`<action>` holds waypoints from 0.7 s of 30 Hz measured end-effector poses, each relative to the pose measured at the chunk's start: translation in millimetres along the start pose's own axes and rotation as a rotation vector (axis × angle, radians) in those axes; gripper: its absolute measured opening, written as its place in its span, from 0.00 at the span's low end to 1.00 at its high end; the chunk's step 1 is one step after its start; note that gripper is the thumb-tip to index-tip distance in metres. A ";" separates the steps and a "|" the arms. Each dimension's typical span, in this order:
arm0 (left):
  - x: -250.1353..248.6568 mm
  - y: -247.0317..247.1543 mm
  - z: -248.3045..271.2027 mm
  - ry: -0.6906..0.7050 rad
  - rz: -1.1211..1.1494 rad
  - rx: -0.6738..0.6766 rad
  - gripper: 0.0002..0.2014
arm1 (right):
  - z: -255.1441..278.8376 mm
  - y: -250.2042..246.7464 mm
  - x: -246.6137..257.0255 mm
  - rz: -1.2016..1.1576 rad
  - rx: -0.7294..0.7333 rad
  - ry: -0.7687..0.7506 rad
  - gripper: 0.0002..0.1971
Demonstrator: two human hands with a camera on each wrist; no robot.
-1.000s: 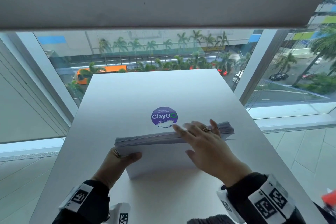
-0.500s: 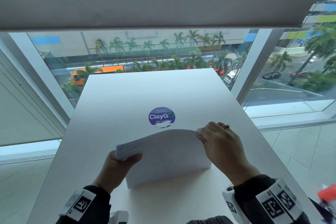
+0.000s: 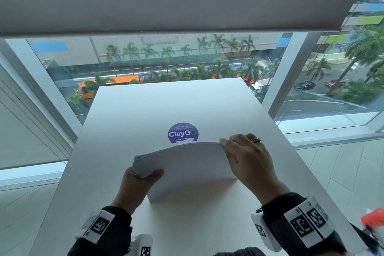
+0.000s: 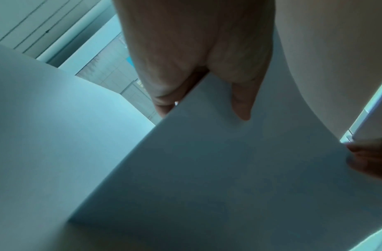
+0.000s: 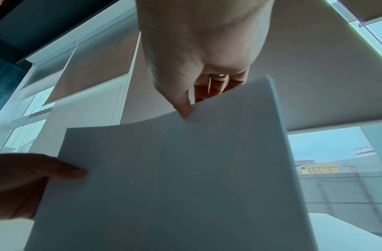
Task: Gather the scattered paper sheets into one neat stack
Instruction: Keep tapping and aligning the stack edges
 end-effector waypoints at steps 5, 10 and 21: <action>-5.0 -2.0 -1.8 -0.013 0.054 0.057 0.12 | 3.1 -2.7 -7.9 0.064 0.101 0.131 0.16; -5.3 -1.2 -4.0 -0.033 0.064 0.107 0.11 | 1.6 -2.6 -11.8 0.065 0.192 0.243 0.13; -11.0 12.8 -2.8 0.058 0.027 -0.141 0.12 | -11.0 -10.0 -2.5 0.041 -0.058 0.341 0.06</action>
Point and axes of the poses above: each hand's wrist, its own z-axis away from the middle knuckle, its own y-axis out of the palm, x = y × z, the point moved 1 cm from there along -z, towards the middle knuckle, and after that the axes turned 10 degrees about -z, right-handed, at the moved point
